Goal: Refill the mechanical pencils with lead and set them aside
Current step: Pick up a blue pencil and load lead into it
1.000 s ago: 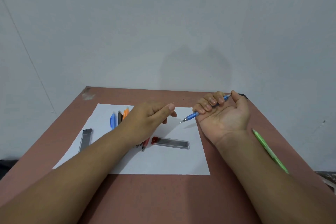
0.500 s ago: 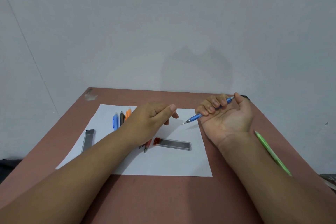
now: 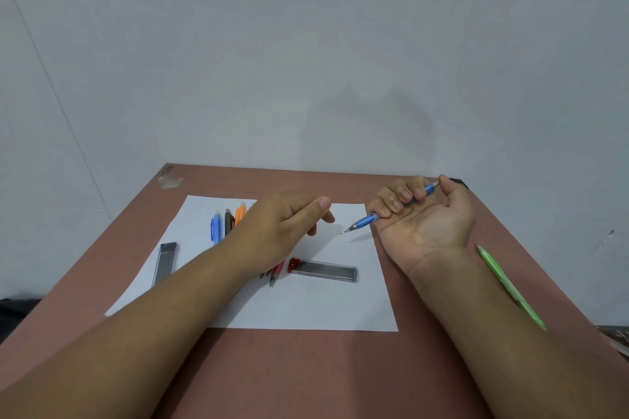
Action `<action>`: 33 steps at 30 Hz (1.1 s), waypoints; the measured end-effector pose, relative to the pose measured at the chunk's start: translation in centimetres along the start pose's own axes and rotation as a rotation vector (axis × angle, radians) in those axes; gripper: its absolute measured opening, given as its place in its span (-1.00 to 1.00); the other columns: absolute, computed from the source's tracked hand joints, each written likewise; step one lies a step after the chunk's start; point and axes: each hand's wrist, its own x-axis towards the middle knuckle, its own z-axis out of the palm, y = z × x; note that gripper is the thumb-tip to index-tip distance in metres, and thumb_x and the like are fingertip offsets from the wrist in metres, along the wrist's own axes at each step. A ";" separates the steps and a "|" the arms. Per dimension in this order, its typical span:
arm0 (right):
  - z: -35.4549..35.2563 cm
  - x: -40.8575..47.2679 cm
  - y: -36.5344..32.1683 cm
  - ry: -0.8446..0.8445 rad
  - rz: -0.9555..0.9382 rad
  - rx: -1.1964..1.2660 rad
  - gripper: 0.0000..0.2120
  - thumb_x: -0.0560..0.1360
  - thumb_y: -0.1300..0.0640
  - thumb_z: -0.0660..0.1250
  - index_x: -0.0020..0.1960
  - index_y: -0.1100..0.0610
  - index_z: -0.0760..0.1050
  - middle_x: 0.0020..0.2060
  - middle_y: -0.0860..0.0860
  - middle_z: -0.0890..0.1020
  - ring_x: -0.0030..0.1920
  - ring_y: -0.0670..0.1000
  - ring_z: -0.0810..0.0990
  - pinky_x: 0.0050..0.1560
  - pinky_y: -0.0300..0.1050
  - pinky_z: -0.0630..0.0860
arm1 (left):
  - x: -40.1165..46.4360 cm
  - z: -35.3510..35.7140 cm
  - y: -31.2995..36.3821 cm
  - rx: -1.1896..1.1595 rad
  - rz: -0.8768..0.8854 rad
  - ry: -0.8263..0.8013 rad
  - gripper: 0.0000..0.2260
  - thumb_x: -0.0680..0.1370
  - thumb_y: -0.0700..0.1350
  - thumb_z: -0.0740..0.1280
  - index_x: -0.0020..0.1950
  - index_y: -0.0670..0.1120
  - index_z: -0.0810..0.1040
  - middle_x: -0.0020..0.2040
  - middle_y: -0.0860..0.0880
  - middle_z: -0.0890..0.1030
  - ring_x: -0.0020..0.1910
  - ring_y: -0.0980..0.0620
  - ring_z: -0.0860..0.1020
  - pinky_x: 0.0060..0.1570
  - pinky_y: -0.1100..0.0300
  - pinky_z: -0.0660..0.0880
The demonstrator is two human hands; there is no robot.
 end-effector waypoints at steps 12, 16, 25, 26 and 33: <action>0.1 0.0 0.0 -0.004 0.005 0.011 -0.72 0.42 -0.02 0.15 -0.37 0.10 0.22 -0.39 0.01 0.27 -0.42 0.00 0.21 -0.34 -0.15 0.18 | 0.0 0.0 -0.1 0.008 0.003 -0.002 -0.63 0.65 0.20 0.13 -0.04 0.13 0.70 -0.22 0.18 0.61 -0.17 0.23 0.54 -0.15 0.25 0.42; 0.1 0.0 0.0 -0.014 -0.003 0.011 -0.75 0.38 -0.01 0.16 -0.37 0.10 0.21 -0.39 0.01 0.27 -0.43 0.00 0.21 -0.35 -0.14 0.18 | -0.1 0.0 -0.1 0.000 -0.001 -0.005 -0.64 0.66 0.19 0.13 -0.03 0.13 0.70 -0.22 0.19 0.61 -0.18 0.23 0.54 -0.14 0.25 0.42; 0.1 -0.1 0.0 -0.010 0.017 0.029 -0.61 0.55 -0.10 0.10 -0.35 0.11 0.23 -0.39 0.02 0.28 -0.41 -0.01 0.21 -0.34 -0.14 0.17 | -0.1 0.0 -0.1 0.001 -0.004 -0.004 -0.63 0.65 0.20 0.14 -0.03 0.12 0.71 -0.22 0.17 0.61 -0.17 0.23 0.54 -0.14 0.24 0.43; 0.1 -0.1 0.0 -0.010 0.019 0.029 -0.61 0.55 -0.10 0.09 -0.35 0.11 0.23 -0.39 0.02 0.28 -0.41 -0.01 0.21 -0.34 -0.14 0.17 | -0.1 0.0 0.0 0.003 -0.006 -0.006 -0.63 0.65 0.20 0.14 -0.03 0.12 0.71 -0.22 0.17 0.61 -0.17 0.23 0.54 -0.14 0.25 0.43; 0.1 -0.2 0.1 -0.026 0.004 0.009 -0.74 0.39 -0.01 0.17 -0.37 0.11 0.23 -0.39 0.02 0.27 -0.42 0.00 0.22 -0.35 -0.14 0.19 | 0.0 0.1 -0.1 -0.002 -0.005 -0.006 -0.61 0.63 0.23 0.13 -0.04 0.13 0.71 -0.24 0.14 0.62 -0.19 0.22 0.54 -0.15 0.24 0.43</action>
